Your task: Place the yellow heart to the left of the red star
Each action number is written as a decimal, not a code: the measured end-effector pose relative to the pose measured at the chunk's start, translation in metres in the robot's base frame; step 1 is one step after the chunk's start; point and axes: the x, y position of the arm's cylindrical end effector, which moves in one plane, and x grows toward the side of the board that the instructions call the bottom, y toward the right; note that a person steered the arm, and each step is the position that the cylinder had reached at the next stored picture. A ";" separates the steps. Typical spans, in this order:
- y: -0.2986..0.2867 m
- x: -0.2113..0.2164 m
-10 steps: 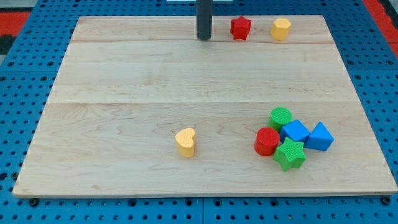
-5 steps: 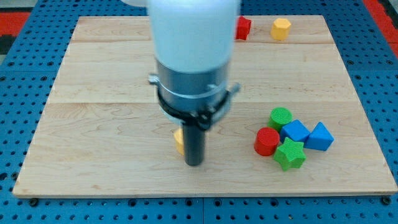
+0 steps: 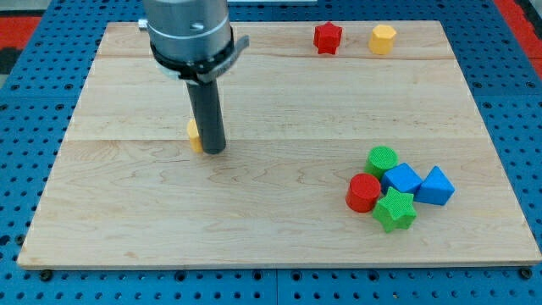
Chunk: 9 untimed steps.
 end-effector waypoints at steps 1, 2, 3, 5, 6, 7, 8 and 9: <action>-0.035 -0.019; -0.077 -0.035; -0.056 -0.079; -0.060 -0.064; -0.129 -0.077; -0.129 -0.094; -0.068 -0.138; 0.016 -0.150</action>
